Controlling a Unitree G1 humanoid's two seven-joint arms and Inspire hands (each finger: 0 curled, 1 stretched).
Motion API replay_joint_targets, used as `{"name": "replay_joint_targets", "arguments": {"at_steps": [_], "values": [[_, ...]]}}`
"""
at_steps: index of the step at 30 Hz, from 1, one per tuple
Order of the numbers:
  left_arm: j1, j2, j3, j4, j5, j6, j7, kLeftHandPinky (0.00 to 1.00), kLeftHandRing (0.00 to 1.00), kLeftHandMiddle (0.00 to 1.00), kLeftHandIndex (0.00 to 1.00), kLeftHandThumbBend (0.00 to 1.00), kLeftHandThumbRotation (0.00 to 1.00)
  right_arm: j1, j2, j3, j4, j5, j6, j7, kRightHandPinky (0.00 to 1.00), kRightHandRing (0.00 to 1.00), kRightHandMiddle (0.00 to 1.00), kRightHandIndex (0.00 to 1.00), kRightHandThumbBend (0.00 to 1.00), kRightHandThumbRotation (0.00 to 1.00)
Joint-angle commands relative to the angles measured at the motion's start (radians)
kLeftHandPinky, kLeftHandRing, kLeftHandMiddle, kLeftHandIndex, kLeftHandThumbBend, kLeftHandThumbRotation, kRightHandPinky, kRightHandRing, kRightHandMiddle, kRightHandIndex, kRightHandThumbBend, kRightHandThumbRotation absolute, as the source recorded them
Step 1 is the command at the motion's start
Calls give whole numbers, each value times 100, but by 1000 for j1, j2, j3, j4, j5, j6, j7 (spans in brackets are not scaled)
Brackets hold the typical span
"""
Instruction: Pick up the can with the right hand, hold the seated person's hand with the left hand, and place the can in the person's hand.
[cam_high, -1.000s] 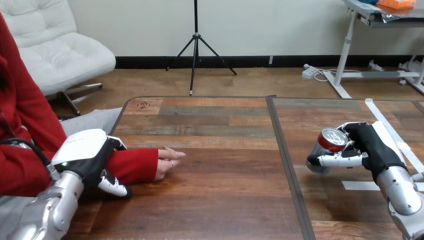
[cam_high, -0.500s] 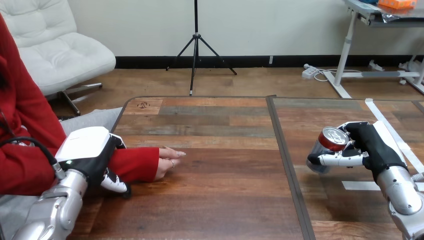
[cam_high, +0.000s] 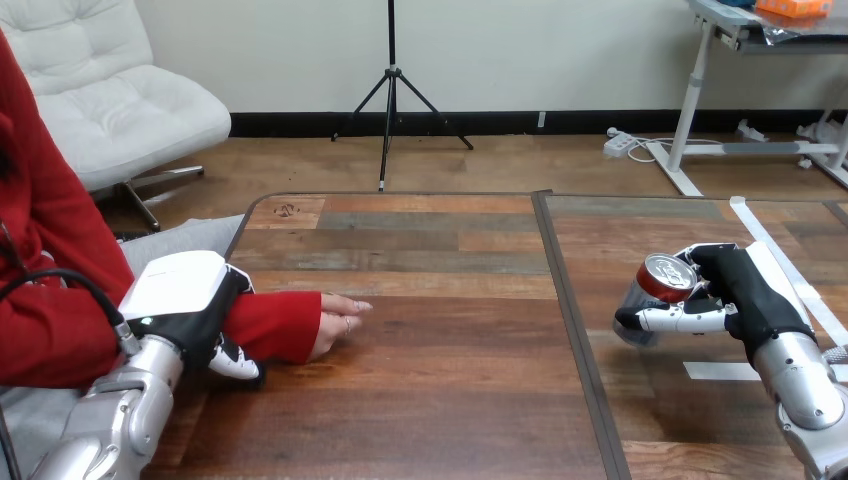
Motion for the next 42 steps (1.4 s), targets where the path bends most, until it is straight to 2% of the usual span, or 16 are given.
{"name": "replay_joint_targets", "arguments": {"at_steps": [1, 12, 23, 27, 33, 42], "values": [[-80, -6, -6, 10, -15, -2, 8, 32, 34, 41, 42, 71, 0, -97, -11, -19, -59, 16, -35, -15, 27, 32, 38, 45, 84, 0], [-87, -10, -6, 7, -31, -10, 2, 21, 27, 37, 39, 66, 0, -98, -8, -20, -61, 19, -30, -10, 32, 37, 41, 46, 83, 0], [-82, -13, 5, -12, -54, -31, 32, 17, 23, 33, 38, 67, 0, -98, -4, -13, -59, 10, -52, -22, 23, 28, 35, 46, 83, 0], [-79, -15, 18, -28, -73, -39, 36, 16, 23, 33, 37, 67, 0, -101, 0, -9, -57, 4, -62, -31, 23, 28, 36, 46, 84, 0], [-73, -17, 34, -64, -100, -49, 44, 16, 23, 33, 37, 65, 0, -108, 8, -6, -55, 1, -62, -33, 25, 30, 38, 46, 83, 0], [-59, -11, 49, -134, -119, -65, 66, 16, 23, 33, 37, 63, 0, -122, 26, -3, -62, 0, -51, -34, 34, 38, 43, 46, 81, 0]]}}
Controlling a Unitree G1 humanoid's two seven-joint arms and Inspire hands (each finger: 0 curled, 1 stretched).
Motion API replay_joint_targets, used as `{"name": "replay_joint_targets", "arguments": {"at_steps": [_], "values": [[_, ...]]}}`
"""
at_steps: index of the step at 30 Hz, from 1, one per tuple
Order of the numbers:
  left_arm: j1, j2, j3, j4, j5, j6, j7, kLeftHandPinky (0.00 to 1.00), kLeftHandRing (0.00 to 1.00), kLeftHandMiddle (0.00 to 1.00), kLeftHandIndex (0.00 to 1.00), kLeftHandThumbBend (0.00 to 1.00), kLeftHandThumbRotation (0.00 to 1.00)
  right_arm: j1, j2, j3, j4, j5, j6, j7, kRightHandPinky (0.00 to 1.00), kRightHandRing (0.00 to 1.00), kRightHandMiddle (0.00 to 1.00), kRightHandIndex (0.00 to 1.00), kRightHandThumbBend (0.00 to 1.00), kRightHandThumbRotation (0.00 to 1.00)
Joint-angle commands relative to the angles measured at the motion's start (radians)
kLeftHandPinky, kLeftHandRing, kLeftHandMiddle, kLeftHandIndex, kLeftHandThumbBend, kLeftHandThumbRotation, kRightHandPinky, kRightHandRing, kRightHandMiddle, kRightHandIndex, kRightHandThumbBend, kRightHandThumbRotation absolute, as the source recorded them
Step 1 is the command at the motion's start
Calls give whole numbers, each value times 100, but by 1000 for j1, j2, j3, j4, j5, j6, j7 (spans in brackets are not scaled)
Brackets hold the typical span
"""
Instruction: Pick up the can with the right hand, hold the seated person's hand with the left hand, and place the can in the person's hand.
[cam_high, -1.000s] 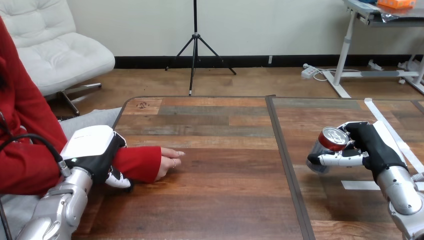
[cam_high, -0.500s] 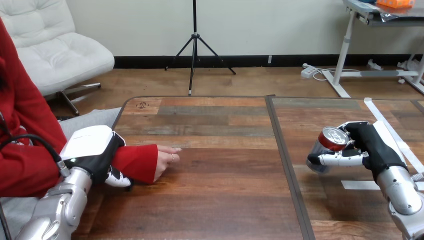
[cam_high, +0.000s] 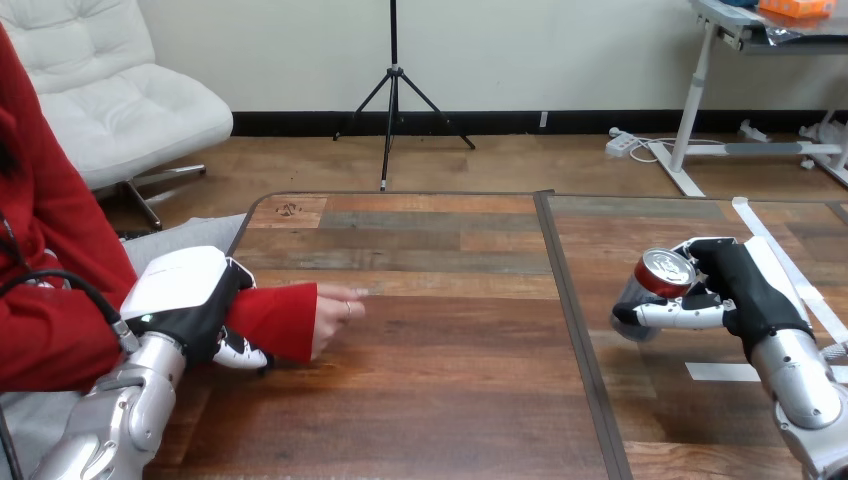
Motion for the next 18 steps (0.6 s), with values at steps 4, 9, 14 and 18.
{"name": "replay_joint_targets", "arguments": {"at_steps": [4, 9, 14, 18], "values": [[-51, -12, 52, -147, -41, -61, 83, 16, 23, 33, 38, 64, 0, -124, 25, -3, -63, 6, -25, -17, 35, 39, 43, 46, 81, 0], [-43, -16, 63, -189, -45, -53, 91, 16, 23, 33, 38, 65, 0, -129, 35, -4, -66, 10, -25, -9, 36, 39, 43, 47, 81, 0], [-34, -20, 71, -223, -42, -53, 112, 15, 22, 33, 38, 64, 0, -136, 48, -12, -68, 21, -23, 3, 35, 39, 43, 46, 81, 0], [-28, -21, 76, -247, -35, -66, 143, 14, 22, 32, 38, 65, 0, -140, 55, -6, -75, 15, -29, -3, 35, 38, 43, 46, 81, 0]]}}
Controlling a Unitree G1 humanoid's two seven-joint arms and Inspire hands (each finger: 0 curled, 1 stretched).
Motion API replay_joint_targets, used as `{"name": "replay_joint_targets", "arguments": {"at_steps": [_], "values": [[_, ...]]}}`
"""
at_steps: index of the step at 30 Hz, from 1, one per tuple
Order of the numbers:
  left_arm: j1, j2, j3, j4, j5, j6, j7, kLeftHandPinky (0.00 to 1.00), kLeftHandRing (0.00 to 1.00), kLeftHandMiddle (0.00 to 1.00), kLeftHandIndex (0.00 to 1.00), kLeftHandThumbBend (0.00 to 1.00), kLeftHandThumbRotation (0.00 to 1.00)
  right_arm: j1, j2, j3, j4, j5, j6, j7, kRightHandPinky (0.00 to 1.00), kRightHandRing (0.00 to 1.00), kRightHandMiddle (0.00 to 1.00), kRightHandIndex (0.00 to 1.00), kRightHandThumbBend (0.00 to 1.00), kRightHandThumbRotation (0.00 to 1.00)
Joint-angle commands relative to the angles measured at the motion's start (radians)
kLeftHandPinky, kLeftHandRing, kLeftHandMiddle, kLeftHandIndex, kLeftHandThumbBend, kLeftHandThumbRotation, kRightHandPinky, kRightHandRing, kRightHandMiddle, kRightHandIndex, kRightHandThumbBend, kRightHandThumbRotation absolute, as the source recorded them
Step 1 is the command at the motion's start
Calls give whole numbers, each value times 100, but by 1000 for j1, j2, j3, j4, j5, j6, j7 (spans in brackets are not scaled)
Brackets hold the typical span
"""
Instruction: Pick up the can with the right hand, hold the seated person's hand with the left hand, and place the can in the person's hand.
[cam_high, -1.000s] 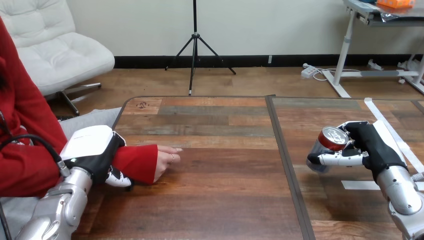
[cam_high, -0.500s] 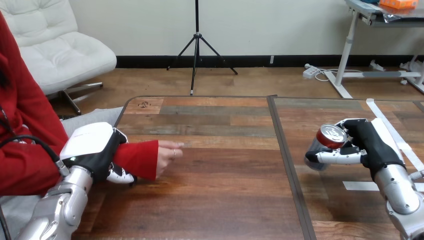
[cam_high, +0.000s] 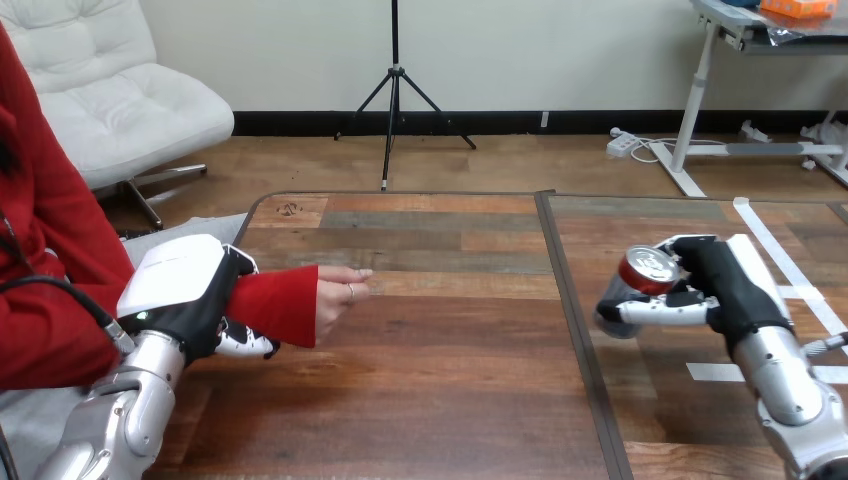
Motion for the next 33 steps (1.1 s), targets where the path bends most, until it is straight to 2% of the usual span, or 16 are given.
{"name": "replay_joint_targets", "arguments": {"at_steps": [1, 6, 13, 20, 33], "values": [[-76, -21, 46, -165, -12, -55, 95, 14, 22, 32, 38, 65, 0, -131, 20, -5, -76, 10, -28, -11, 35, 38, 43, 46, 81, 0], [-72, -24, 51, -186, -17, -54, 102, 14, 22, 32, 38, 65, 0, -138, 24, 7, -82, -7, -22, -24, 34, 38, 42, 46, 80, 0], [-65, -29, 60, -229, -19, -53, 113, 14, 21, 32, 38, 65, 0, -154, 39, 8, -90, -8, -11, -19, 32, 37, 42, 47, 79, 0], [-60, -36, 67, -263, -21, -47, 119, 14, 21, 32, 38, 67, 0, -168, 50, 15, -92, -19, -19, -25, 32, 37, 42, 47, 80, 0], [-62, -49, 72, -303, -35, -31, 94, 14, 22, 32, 37, 67, 0, -204, 77, 22, -102, -31, -14, -14, 31, 36, 43, 46, 80, 0]]}}
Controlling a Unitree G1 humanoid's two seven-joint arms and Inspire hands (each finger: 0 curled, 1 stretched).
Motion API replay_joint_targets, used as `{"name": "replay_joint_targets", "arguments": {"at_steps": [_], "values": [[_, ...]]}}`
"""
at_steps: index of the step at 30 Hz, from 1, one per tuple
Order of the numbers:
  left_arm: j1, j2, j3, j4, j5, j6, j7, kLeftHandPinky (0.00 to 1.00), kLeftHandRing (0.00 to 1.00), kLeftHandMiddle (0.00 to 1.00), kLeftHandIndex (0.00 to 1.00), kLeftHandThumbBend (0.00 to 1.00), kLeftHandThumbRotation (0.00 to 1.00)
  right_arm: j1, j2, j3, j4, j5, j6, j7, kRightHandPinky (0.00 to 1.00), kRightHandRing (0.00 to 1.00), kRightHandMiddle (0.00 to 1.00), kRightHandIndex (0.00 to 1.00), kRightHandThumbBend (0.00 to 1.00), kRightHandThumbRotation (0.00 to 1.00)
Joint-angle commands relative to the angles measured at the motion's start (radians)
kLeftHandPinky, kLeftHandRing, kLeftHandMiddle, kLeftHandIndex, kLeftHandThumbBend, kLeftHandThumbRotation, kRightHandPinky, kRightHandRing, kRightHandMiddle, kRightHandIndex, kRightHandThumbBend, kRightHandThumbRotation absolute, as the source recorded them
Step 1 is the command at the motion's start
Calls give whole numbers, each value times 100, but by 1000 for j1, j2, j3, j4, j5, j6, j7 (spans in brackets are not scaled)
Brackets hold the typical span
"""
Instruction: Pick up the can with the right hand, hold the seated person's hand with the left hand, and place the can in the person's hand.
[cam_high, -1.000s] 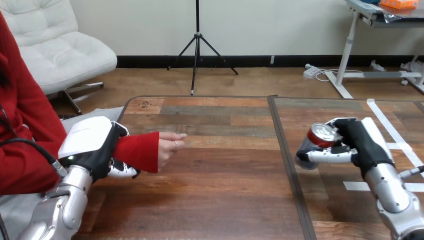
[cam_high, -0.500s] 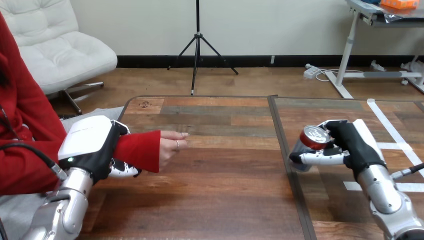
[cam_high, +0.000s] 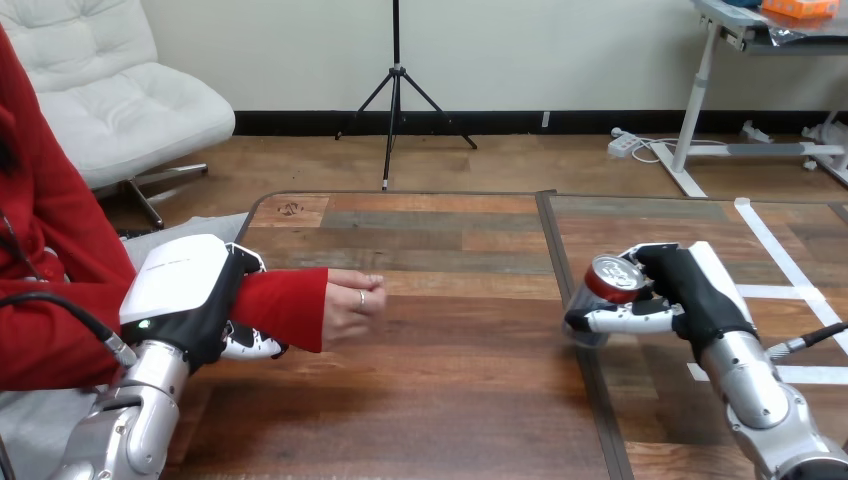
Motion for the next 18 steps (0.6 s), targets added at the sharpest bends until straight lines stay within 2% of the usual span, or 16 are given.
{"name": "replay_joint_targets", "arguments": {"at_steps": [1, 8, 18], "values": [[-130, -47, 66, -207, -36, -27, 57, 15, 22, 32, 37, 67, 0, -203, 24, 6, -101, 6, -20, -10, 32, 36, 43, 46, 80, 0], [-137, -51, 64, -208, -39, -27, 51, 15, 23, 33, 37, 67, 0, -218, 38, 5, -107, 9, -46, 0, 31, 36, 43, 46, 80, 0], [-149, -62, 62, -220, -42, -19, 33, 16, 24, 34, 38, 67, 0, -250, 62, 14, -133, 2, -38, 11, 30, 35, 41, 45, 80, 0]]}}
